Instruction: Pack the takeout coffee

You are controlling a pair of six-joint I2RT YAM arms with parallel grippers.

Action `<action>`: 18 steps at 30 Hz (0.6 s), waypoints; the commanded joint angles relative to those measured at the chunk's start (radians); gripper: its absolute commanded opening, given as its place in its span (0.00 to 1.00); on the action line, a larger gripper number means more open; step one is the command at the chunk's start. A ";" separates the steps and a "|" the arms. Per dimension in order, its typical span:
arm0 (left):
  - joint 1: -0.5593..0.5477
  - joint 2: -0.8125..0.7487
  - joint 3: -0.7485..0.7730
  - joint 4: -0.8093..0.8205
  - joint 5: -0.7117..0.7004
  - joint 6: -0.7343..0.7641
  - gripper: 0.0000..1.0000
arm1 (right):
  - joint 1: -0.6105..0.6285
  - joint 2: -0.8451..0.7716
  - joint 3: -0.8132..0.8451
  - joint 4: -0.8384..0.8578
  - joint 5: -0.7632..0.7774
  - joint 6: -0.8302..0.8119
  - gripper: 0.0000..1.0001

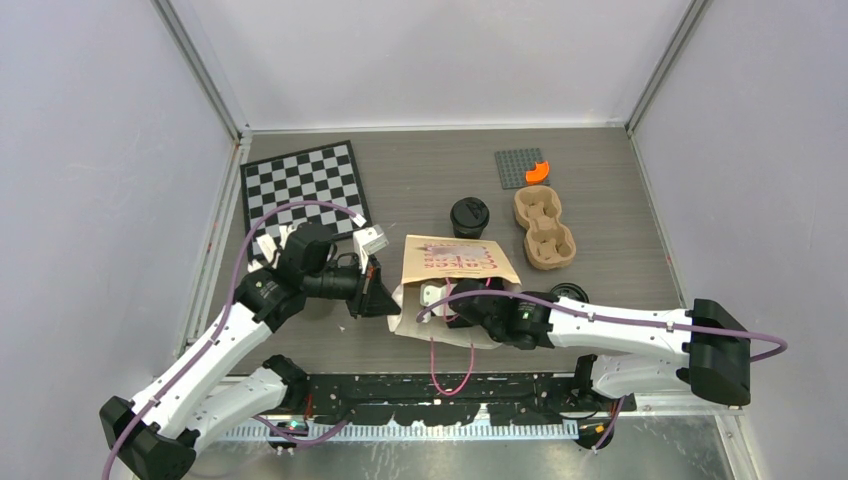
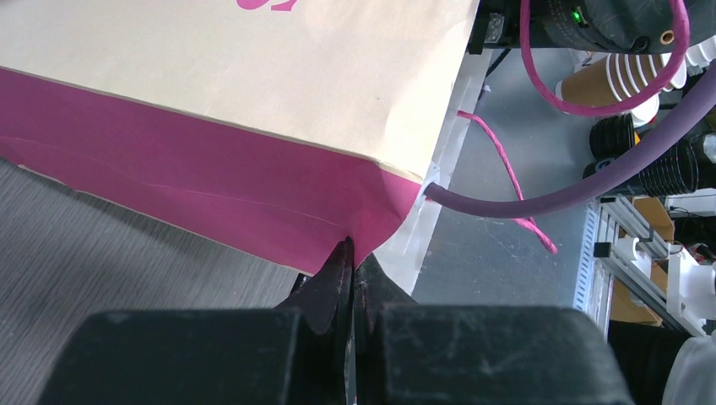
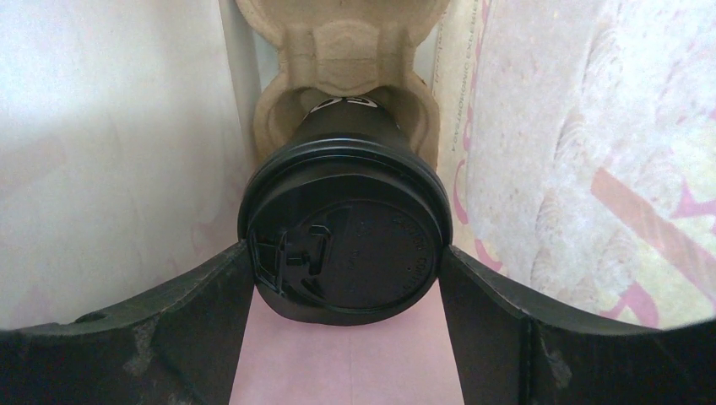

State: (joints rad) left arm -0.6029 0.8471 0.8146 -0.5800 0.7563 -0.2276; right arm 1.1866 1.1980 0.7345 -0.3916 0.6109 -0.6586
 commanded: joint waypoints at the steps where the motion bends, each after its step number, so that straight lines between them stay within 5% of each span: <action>1: -0.005 -0.008 0.009 0.011 0.058 -0.010 0.01 | -0.022 0.014 -0.026 -0.047 -0.032 0.005 0.82; 18: -0.005 0.015 0.033 -0.005 0.033 0.004 0.01 | -0.020 -0.026 0.101 -0.116 -0.048 -0.047 0.93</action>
State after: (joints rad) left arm -0.6029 0.8619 0.8150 -0.5816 0.7647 -0.2276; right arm 1.1740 1.1976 0.7860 -0.4606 0.5762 -0.6834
